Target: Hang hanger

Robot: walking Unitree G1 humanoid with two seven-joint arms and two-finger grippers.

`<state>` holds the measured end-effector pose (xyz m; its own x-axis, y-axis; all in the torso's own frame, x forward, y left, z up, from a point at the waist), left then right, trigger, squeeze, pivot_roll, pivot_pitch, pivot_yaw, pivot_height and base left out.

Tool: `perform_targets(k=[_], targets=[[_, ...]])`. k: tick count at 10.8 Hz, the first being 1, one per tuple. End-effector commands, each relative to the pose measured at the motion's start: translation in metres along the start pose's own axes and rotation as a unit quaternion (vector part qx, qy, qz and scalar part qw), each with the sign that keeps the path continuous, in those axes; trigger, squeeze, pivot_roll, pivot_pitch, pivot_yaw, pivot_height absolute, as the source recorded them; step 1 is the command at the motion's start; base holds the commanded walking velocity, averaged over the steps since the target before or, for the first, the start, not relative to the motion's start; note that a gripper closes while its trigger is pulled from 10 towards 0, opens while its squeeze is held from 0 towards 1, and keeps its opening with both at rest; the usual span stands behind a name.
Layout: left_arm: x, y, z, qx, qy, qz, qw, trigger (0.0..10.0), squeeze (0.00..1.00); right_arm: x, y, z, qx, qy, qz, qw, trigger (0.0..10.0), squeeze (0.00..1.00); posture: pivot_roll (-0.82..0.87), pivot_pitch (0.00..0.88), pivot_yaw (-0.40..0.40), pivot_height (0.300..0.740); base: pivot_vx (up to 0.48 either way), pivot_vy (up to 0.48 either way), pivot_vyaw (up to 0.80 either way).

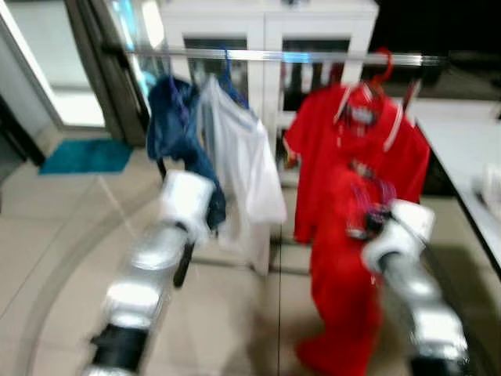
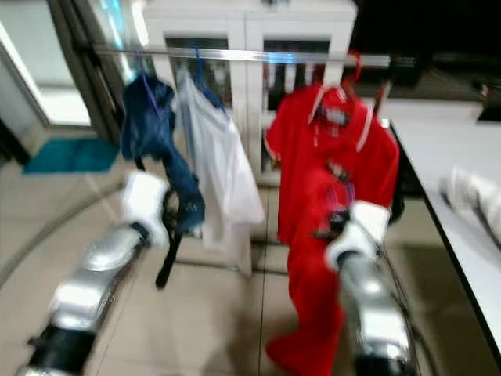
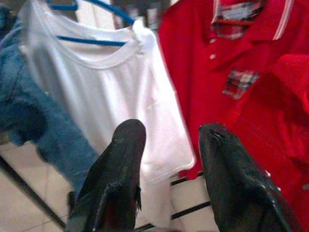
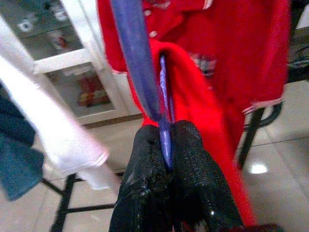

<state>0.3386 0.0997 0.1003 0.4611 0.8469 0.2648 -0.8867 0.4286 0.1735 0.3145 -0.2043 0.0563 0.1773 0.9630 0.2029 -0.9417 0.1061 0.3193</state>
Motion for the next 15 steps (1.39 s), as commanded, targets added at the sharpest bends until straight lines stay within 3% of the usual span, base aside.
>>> perform_targets(k=[1, 15], targets=[[0.0166, 0.0059, -0.0013, 0.003, -0.012, 0.025, 1.000, 10.0, 0.00, 0.0180, -0.0031, 0.0164, -0.032, -0.001, 0.028, 0.999, 10.0, 0.00, 0.00, 0.000, 0.004, 0.740, 0.322, 0.000, 0.00], [0.0160, 0.0064, 0.0008, 0.000, -0.024, 0.020, 1.000, 10.0, 0.00, 0.0201, -0.0066, 0.0196, -0.039, 0.007, 0.031, 0.999, 10.0, 0.00, 0.00, 0.000, 0.004, 0.740, 0.322, 0.000, 0.00]])
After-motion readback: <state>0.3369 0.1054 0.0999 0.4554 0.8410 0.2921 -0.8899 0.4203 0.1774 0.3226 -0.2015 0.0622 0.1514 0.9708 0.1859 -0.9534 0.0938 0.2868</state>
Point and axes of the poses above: a point about 5 cm out from each wrist's last joint towards the gripper, its own y axis pointing back from the gripper into the wrist, its own z axis along the axis of the wrist's last joint, x = y × z, the point moved 5 cm from there along -y, pointing out of the wrist towards the gripper, and after that the axes turned 12 degrees about -y, right-handed, at the moved point
